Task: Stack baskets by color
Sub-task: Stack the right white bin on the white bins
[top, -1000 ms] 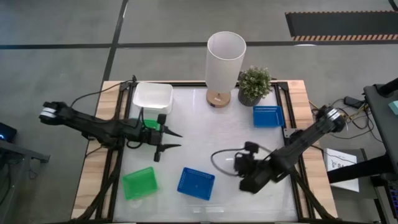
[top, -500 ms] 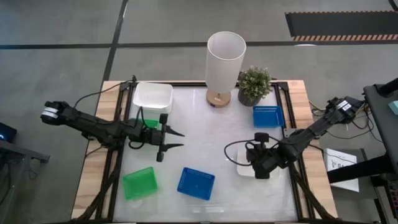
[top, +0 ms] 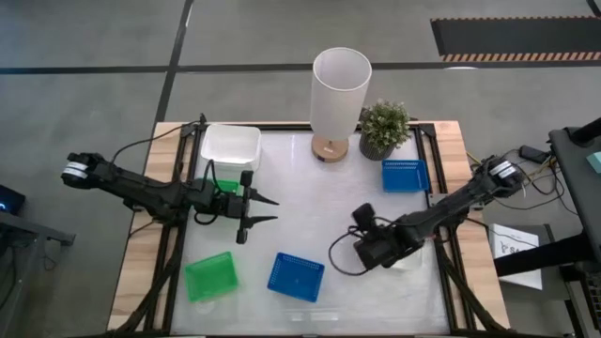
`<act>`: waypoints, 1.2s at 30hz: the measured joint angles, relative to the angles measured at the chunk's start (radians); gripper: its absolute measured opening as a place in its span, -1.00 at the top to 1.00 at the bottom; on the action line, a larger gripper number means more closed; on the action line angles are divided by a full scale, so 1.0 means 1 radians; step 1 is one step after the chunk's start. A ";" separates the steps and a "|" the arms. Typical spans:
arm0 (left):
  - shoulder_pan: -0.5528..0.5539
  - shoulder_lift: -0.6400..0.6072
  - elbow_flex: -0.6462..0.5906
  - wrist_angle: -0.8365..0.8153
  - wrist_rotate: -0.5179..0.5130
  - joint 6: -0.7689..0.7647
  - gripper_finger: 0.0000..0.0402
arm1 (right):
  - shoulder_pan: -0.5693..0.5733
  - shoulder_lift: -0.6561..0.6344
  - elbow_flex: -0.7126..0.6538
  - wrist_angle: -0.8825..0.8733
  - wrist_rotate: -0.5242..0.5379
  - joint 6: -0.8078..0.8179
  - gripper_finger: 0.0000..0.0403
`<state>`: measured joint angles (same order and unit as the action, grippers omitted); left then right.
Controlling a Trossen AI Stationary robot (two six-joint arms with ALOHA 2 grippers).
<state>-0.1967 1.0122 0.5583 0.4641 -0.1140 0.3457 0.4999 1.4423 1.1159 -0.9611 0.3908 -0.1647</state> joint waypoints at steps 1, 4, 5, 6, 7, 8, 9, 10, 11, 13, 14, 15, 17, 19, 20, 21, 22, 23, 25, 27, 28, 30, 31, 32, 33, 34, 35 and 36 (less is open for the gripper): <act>0.000 0.000 0.000 0.000 0.000 0.000 0.30 | -0.006 0.022 0.020 -0.003 0.000 -0.044 0.06; 0.000 0.000 0.000 0.000 0.000 0.000 0.30 | -0.020 0.079 0.073 -0.026 -0.008 -0.165 0.09; 0.000 0.000 0.000 0.000 0.000 -0.001 0.30 | -0.026 0.098 0.086 -0.033 -0.024 -0.197 0.11; 0.000 0.000 0.000 0.000 0.000 -0.001 0.30 | -0.033 0.116 0.097 -0.037 -0.039 -0.223 0.13; 0.000 0.000 0.000 0.000 0.000 -0.001 0.30 | -0.040 0.131 0.105 -0.039 -0.055 -0.242 0.14; 0.000 0.000 0.000 0.000 0.000 -0.001 0.30 | -0.046 0.147 0.111 -0.044 -0.070 -0.258 0.16; 0.000 0.000 0.000 0.000 0.000 -0.001 0.30 | -0.053 0.162 0.117 -0.051 -0.086 -0.276 0.18; 0.000 0.000 0.000 0.000 0.000 -0.001 0.30 | -0.058 0.176 0.121 -0.056 -0.099 -0.290 0.20; 0.000 0.000 0.000 0.000 0.000 -0.001 0.30 | -0.063 0.189 0.122 -0.057 -0.108 -0.302 0.22; 0.000 0.000 0.000 0.000 0.000 -0.001 0.30 | -0.074 0.213 0.123 -0.057 -0.131 -0.325 0.25; 0.000 0.000 0.000 0.000 0.000 -0.001 0.30 | -0.079 0.222 0.123 -0.057 -0.147 -0.332 0.27; 0.000 0.000 0.000 0.000 0.000 -0.002 0.30 | -0.085 0.231 0.123 -0.057 -0.162 -0.342 0.29; 0.000 0.000 0.000 0.000 0.000 -0.003 0.30 | -0.094 0.246 0.123 -0.056 -0.166 -0.354 0.34; 0.000 0.000 0.000 0.000 0.000 -0.003 0.30 | -0.101 0.256 0.122 -0.056 -0.166 -0.376 0.41; 0.000 0.000 0.000 0.000 0.000 -0.003 0.30 | -0.103 0.257 0.122 -0.056 -0.166 -0.383 0.45; 0.000 0.000 0.000 0.000 0.000 -0.004 0.30 | -0.106 0.256 0.121 -0.055 -0.166 -0.389 0.50; 0.000 0.000 0.000 0.000 0.000 -0.011 0.30 | -0.110 0.255 0.121 -0.054 -0.167 -0.395 0.55; 0.000 0.001 0.000 0.001 0.000 -0.022 0.30 | -0.114 0.254 0.121 -0.055 -0.167 -0.399 0.60; 0.000 0.002 0.000 -0.001 0.000 -0.027 0.30 | -0.123 0.247 0.119 -0.057 -0.177 -0.403 0.72; 0.000 0.003 0.000 0.001 0.000 -0.027 0.30 | -0.132 0.238 0.119 -0.058 -0.198 -0.401 0.85; 0.000 0.003 0.000 0.001 0.000 -0.027 0.30 | -0.136 0.234 0.119 -0.058 -0.205 -0.401 0.90; 0.000 0.004 0.000 0.000 0.000 -0.028 0.30 | -0.139 0.227 0.119 -0.058 -0.212 -0.384 0.93; 0.000 0.004 0.000 0.002 0.000 -0.028 0.30 | -0.141 0.221 0.119 -0.058 -0.212 -0.370 0.94; 0.000 0.004 0.000 0.007 0.000 -0.029 0.30 | -0.142 0.214 0.119 -0.060 -0.212 -0.355 0.95; 0.000 0.004 0.000 0.009 0.000 -0.029 0.30 | -0.143 0.206 0.119 -0.064 -0.212 -0.342 0.95; 0.000 0.004 0.000 0.009 0.000 -0.031 0.30 | -0.145 0.194 0.119 -0.072 -0.211 -0.323 0.95; 0.000 0.004 0.000 0.011 0.000 -0.036 0.30 | -0.146 0.180 0.119 -0.081 -0.207 -0.298 0.95; 0.000 0.005 0.000 0.016 0.000 -0.048 0.30 | -0.149 0.164 0.120 -0.091 -0.189 -0.259 0.96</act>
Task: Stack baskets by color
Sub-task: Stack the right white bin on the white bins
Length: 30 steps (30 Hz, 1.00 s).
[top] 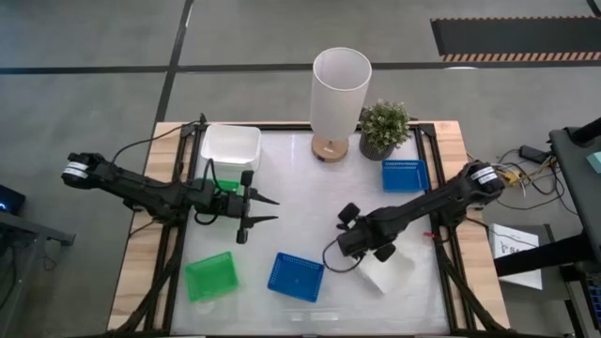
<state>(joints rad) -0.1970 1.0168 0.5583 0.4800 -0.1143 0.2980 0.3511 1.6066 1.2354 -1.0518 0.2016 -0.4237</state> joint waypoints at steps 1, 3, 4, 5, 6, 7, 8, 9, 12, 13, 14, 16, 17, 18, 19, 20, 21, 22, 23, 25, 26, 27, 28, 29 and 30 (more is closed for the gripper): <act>0.000 0.001 0.000 0.009 0.000 -0.005 0.30 | -0.003 -0.018 0.001 -0.012 0.023 0.047 0.96; 0.000 0.001 0.000 0.014 0.000 -0.007 0.30 | -0.020 -0.058 0.007 -0.048 0.055 0.161 0.96; 0.000 0.002 0.000 0.016 0.000 -0.008 0.30 | -0.031 -0.081 0.009 -0.067 0.072 0.228 0.96; 0.000 0.002 0.000 0.016 0.000 -0.012 0.30 | -0.043 -0.104 0.012 -0.085 0.092 0.299 0.96; 0.000 0.002 0.000 0.021 0.000 -0.027 0.30 | -0.054 -0.126 0.014 -0.100 0.121 0.377 0.96; 0.000 0.003 0.000 0.031 0.000 -0.038 0.30 | -0.065 -0.150 0.015 -0.113 0.150 0.452 0.96; 0.000 0.007 0.000 0.046 0.000 -0.053 0.30 | -0.074 -0.175 0.015 -0.125 0.183 0.526 0.96; 0.000 0.011 0.000 0.060 0.000 -0.058 0.30 | -0.082 -0.201 0.013 -0.130 0.229 0.601 0.96; 0.000 0.038 0.000 0.125 0.000 -0.081 0.30 | -0.092 -0.274 0.007 -0.122 0.363 0.804 0.96; 0.000 0.050 0.000 0.146 -0.002 -0.083 0.30 | -0.093 -0.293 0.006 -0.118 0.394 0.883 0.96; 0.000 0.064 0.000 0.171 -0.008 -0.083 0.30 | -0.093 -0.312 0.006 -0.112 0.413 0.947 0.96; 0.000 0.093 0.000 0.217 -0.022 -0.083 0.30 | -0.092 -0.339 0.003 -0.107 0.444 1.048 0.96; 0.000 0.107 0.000 0.236 -0.029 -0.083 0.30 | -0.090 -0.349 -0.001 -0.109 0.472 1.097 0.96; 0.000 0.124 0.000 0.266 -0.035 -0.084 0.30 | -0.083 -0.358 -0.009 -0.106 0.516 1.160 0.96; 0.000 0.144 0.000 0.302 -0.043 -0.085 0.30 | -0.076 -0.366 -0.018 -0.107 0.572 1.223 0.96; -0.002 0.163 0.000 0.336 -0.048 -0.084 0.30 | -0.070 -0.374 -0.030 -0.106 0.618 1.270 0.96; -0.002 0.182 0.001 0.365 -0.050 -0.084 0.30 | -0.066 -0.380 -0.043 -0.102 0.662 1.318 0.96; -0.003 0.200 0.011 0.371 -0.052 -0.083 0.30 | -0.063 -0.387 -0.059 -0.092 0.711 1.377 0.96; -0.006 0.216 0.029 0.368 -0.052 -0.083 0.30 | -0.060 -0.392 -0.078 -0.079 0.757 1.444 0.96; -0.008 0.245 0.070 0.365 -0.053 -0.075 0.30 | -0.051 -0.393 -0.121 -0.033 0.834 1.530 0.96; -0.008 0.262 0.094 0.365 -0.054 -0.064 0.30 | -0.049 -0.393 -0.145 0.004 0.870 1.561 0.96; -0.010 0.280 0.118 0.352 -0.056 -0.054 0.30 | -0.047 -0.392 -0.169 0.047 0.896 1.583 0.96; -0.010 0.297 0.141 0.327 -0.061 -0.044 0.30 | -0.045 -0.388 -0.193 0.098 0.918 1.589 0.96; -0.010 0.315 0.165 0.290 -0.075 -0.033 0.30 | -0.046 -0.386 -0.214 0.156 0.940 1.591 0.96; -0.010 0.335 0.192 0.248 -0.095 -0.030 0.30 | -0.046 -0.386 -0.236 0.213 0.963 1.591 0.96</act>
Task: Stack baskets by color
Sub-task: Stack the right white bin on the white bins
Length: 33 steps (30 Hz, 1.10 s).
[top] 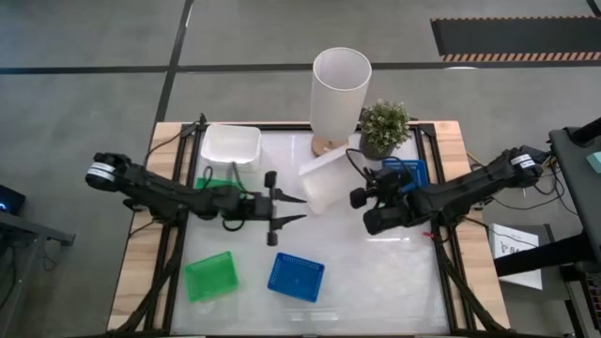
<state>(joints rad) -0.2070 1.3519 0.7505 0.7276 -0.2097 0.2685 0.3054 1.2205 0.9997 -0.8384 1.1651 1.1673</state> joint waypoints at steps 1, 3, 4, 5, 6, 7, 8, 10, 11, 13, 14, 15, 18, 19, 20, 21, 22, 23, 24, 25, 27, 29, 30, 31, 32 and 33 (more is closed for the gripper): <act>0.000 0.020 0.029 -0.040 -0.025 0.001 0.30 | 0.000 0.001 -0.018 0.049 0.024 -0.001 0.96; -0.002 0.059 0.083 -0.131 -0.087 0.001 0.30 | 0.000 0.002 -0.049 0.146 0.081 -0.001 0.96; -0.002 0.082 0.110 -0.175 -0.117 0.002 0.30 | 0.000 0.002 -0.063 0.187 0.111 0.001 0.96; -0.002 0.106 0.138 -0.227 -0.152 0.002 0.30 | 0.000 0.002 -0.076 0.224 0.139 0.001 0.96; -0.004 0.129 0.162 -0.280 -0.186 0.001 0.30 | 0.000 0.004 -0.083 0.260 0.156 -0.002 0.96; -0.005 0.155 0.186 -0.331 -0.219 0.002 0.30 | 0.000 0.007 -0.087 0.291 0.168 -0.013 0.96; -0.007 0.180 0.212 -0.367 -0.250 0.003 0.30 | 0.000 0.010 -0.089 0.310 0.170 -0.020 0.96; -0.011 0.226 0.260 -0.417 -0.332 0.020 0.30 | 0.000 0.019 -0.092 0.334 0.172 -0.023 0.96; -0.012 0.248 0.281 -0.431 -0.377 0.039 0.30 | 0.000 0.024 -0.092 0.347 0.173 -0.029 0.96; -0.013 0.293 0.314 -0.434 -0.437 0.100 0.30 | 0.000 0.026 -0.092 0.355 0.171 -0.041 0.96; -0.013 0.312 0.324 -0.438 -0.451 0.132 0.30 | 0.000 0.026 -0.092 0.356 0.171 -0.041 0.96; -0.013 0.330 0.335 -0.442 -0.457 0.158 0.30 | 0.000 0.025 -0.092 0.358 0.172 -0.041 0.96; -0.013 0.371 0.368 -0.440 -0.466 0.190 0.30 | 0.000 0.025 -0.094 0.354 0.173 -0.041 0.96; -0.013 0.381 0.378 -0.437 -0.476 0.198 0.30 | 0.000 0.025 -0.094 0.356 0.176 -0.041 0.96; -0.011 0.391 0.384 -0.430 -0.482 0.212 0.30 | 0.000 0.028 -0.094 0.367 0.172 -0.041 0.96; -0.008 0.402 0.386 -0.421 -0.498 0.231 0.30 | 0.000 0.035 -0.094 0.379 0.174 -0.041 0.96; -0.004 0.413 0.388 -0.409 -0.516 0.251 0.30 | 0.000 0.039 -0.094 0.384 0.174 -0.042 0.96; 0.000 0.422 0.388 -0.396 -0.533 0.271 0.30 | 0.000 0.044 -0.094 0.388 0.173 -0.042 0.96; 0.004 0.430 0.388 -0.390 -0.541 0.291 0.30 | 0.000 0.052 -0.094 0.399 0.174 -0.043 0.96; 0.005 0.436 0.388 -0.384 -0.549 0.305 0.30 | -0.001 0.059 -0.094 0.408 0.175 -0.043 0.96; 0.007 0.443 0.388 -0.363 -0.581 0.317 0.30 | -0.001 0.070 -0.094 0.411 0.172 -0.042 0.96; 0.006 0.445 0.388 -0.358 -0.614 0.319 0.30 | 0.000 0.086 -0.094 0.424 0.165 -0.039 0.96; 0.007 0.445 0.388 -0.360 -0.617 0.324 0.30 | 0.000 0.093 -0.094 0.434 0.159 -0.039 0.96; 0.008 0.445 0.388 -0.364 -0.620 0.330 0.30 | 0.001 0.100 -0.094 0.445 0.153 -0.040 0.96; 0.009 0.445 0.387 -0.367 -0.622 0.341 0.30 | 0.001 0.109 -0.094 0.468 0.150 -0.046 0.96; 0.011 0.445 0.386 -0.369 -0.625 0.354 0.30 | 0.001 0.116 -0.094 0.484 0.150 -0.057 0.96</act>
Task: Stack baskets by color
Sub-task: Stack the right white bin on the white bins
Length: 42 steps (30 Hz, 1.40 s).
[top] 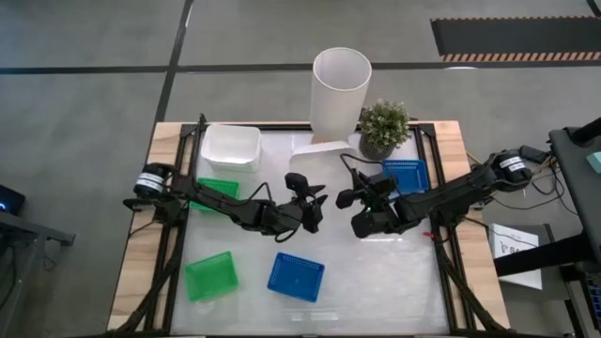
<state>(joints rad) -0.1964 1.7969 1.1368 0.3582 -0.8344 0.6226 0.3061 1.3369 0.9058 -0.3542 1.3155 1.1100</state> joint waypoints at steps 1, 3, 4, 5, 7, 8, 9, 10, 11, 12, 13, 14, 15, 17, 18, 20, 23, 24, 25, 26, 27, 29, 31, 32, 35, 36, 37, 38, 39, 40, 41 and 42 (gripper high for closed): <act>0.001 0.000 -0.001 -0.002 -0.007 0.013 0.30 | 0.000 0.008 0.000 0.016 0.000 -0.008 0.96; 0.001 0.000 -0.002 -0.002 -0.018 0.020 0.30 | 0.002 0.023 0.000 0.057 -0.007 -0.025 0.96; 0.002 0.000 -0.004 -0.005 -0.024 0.020 0.30 | 0.003 0.027 0.000 0.064 -0.007 -0.033 0.96; 0.003 0.000 -0.007 -0.008 -0.030 0.021 0.30 | 0.003 0.029 0.000 0.077 -0.007 -0.045 0.96; 0.006 0.000 -0.014 -0.011 -0.049 0.024 0.34 | 0.003 0.032 0.000 0.094 -0.007 -0.056 0.96; 0.007 0.001 -0.019 -0.010 -0.059 0.033 0.37 | 0.003 0.032 0.000 0.098 -0.007 -0.063 0.96; 0.007 0.001 -0.025 -0.010 -0.062 0.042 0.42 | 0.003 0.032 0.000 0.102 -0.008 -0.070 0.96; 0.007 0.001 -0.030 -0.010 -0.064 0.045 0.47 | 0.003 0.032 0.000 0.104 -0.010 -0.074 0.96; 0.006 0.001 -0.035 -0.011 -0.064 0.047 0.53 | 0.003 0.032 0.000 0.104 -0.010 -0.075 0.96; 0.006 0.001 -0.039 -0.013 -0.064 0.046 0.60 | 0.003 0.032 0.000 0.103 -0.011 -0.075 0.96; 0.006 0.001 -0.042 -0.015 -0.064 0.046 0.67 | 0.003 0.032 0.000 0.103 -0.011 -0.079 0.96; 0.006 0.001 -0.043 -0.014 -0.064 0.046 0.74 | 0.003 0.032 0.000 0.103 -0.011 -0.084 0.96; 0.006 0.001 -0.044 -0.013 -0.064 0.046 0.83 | 0.003 0.032 0.000 0.104 -0.012 -0.087 0.96; 0.006 0.001 -0.044 -0.011 -0.064 0.046 0.95 | 0.003 0.032 0.000 0.103 -0.015 -0.090 0.96; 0.007 0.001 -0.043 -0.011 -0.063 0.047 0.96 | 0.003 0.032 0.000 0.103 -0.016 -0.093 0.96; 0.006 0.001 -0.043 -0.013 -0.052 0.046 0.98 | 0.003 0.032 0.000 0.105 -0.016 -0.094 0.96; 0.006 0.001 -0.043 -0.014 -0.049 0.042 0.99 | 0.004 0.032 0.001 0.105 -0.023 -0.106 0.92; 0.006 0.001 -0.043 -0.014 -0.049 0.041 0.99 | 0.003 0.032 0.001 0.106 -0.027 -0.109 0.90; 0.006 0.001 -0.043 -0.014 -0.049 0.041 0.99 | 0.003 0.032 0.001 0.106 -0.032 -0.113 0.86; 0.006 0.001 -0.043 -0.015 -0.045 0.039 0.99 | 0.003 0.032 0.002 0.106 -0.033 -0.114 0.82; 0.005 0.001 -0.043 -0.015 -0.040 0.038 0.99 | 0.003 0.032 0.002 0.106 -0.033 -0.115 0.77; 0.005 0.001 -0.043 -0.014 -0.031 0.025 0.99 | 0.004 0.032 0.002 0.107 -0.035 -0.117 0.66; 0.005 0.001 -0.043 -0.013 -0.030 0.014 1.00 | 0.004 0.032 0.002 0.107 -0.040 -0.130 0.54; 0.003 0.001 -0.043 -0.012 -0.030 0.012 1.00 | 0.005 0.032 0.002 0.107 -0.041 -0.136 0.48; -0.005 0.001 -0.043 -0.013 -0.031 0.012 1.00 | 0.006 0.024 0.002 0.105 -0.041 -0.167 0.30; -0.007 0.001 -0.043 -0.014 -0.032 0.012 1.00 | 0.006 0.019 0.002 0.104 -0.041 -0.180 0.25; -0.011 0.001 -0.043 -0.014 -0.032 0.012 1.00 | 0.006 0.011 0.002 0.100 -0.041 -0.190 0.19; -0.015 0.001 -0.043 -0.017 -0.033 0.010 1.00 | 0.008 0.003 0.002 0.099 -0.041 -0.203 0.14; -0.019 -0.001 -0.043 -0.026 -0.032 0.008 1.00 | 0.009 -0.006 0.002 0.099 -0.041 -0.216 0.10; -0.022 -0.006 -0.042 -0.052 -0.031 -0.003 1.00 | 0.012 -0.015 0.002 0.099 -0.040 -0.232 0.05; -0.025 -0.010 -0.040 -0.081 -0.026 -0.027 1.00 | 0.017 -0.026 0.002 0.099 -0.040 -0.242 0.01; -0.026 -0.016 -0.038 -0.105 -0.003 -0.057 1.00 | 0.021 -0.036 0.002 0.098 -0.041 -0.261 -0.02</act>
<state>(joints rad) -0.2221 1.7813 1.0991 0.2527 -0.8379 0.5655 0.3275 1.3010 0.9077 -0.2562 1.2743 0.8493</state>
